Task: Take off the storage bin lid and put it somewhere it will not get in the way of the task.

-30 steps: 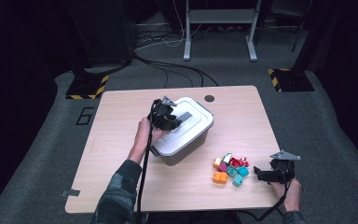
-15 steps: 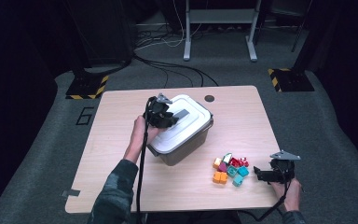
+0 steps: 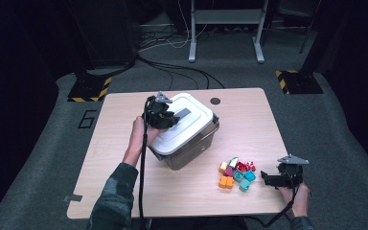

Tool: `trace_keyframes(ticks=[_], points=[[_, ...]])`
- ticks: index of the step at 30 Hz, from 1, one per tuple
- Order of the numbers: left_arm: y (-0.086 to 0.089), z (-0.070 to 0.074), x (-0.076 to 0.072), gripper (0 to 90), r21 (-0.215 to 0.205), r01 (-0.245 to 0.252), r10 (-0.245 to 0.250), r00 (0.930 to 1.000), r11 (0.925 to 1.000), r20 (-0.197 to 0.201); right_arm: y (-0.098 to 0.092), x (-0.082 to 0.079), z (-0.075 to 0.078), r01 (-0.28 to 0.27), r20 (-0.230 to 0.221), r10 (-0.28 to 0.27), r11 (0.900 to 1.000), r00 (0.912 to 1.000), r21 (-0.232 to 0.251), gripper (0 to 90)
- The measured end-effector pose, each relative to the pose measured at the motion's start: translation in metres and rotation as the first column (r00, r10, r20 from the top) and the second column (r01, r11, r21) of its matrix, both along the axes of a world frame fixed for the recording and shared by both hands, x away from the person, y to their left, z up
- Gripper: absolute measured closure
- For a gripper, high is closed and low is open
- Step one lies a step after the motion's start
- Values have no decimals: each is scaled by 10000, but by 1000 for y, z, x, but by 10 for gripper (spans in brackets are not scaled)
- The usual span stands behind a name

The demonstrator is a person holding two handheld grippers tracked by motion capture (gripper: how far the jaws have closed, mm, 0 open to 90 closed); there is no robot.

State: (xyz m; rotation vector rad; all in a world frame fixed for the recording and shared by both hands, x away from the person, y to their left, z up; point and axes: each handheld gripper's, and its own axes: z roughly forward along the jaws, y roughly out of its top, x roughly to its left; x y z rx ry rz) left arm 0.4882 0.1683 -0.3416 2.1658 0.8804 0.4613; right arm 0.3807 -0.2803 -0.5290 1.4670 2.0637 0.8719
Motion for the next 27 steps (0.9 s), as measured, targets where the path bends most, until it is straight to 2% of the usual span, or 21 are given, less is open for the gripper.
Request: trace_keyframes(ticks=[22,24,27], points=[[30,12,-6,665,-165,-545,551,9978,9984,360,0,0,0,14,-11,-14,10000,10000,12,4],[34,13,-7,665,-279,-665,676,9969,9974,394,0,0,0,13,-9,-13,10000,10000,12,3],[39,15,-8,665,-164,-697,704,9965,9974,447,0,0,0,12,-10,-12,10000,10000,12,3]])
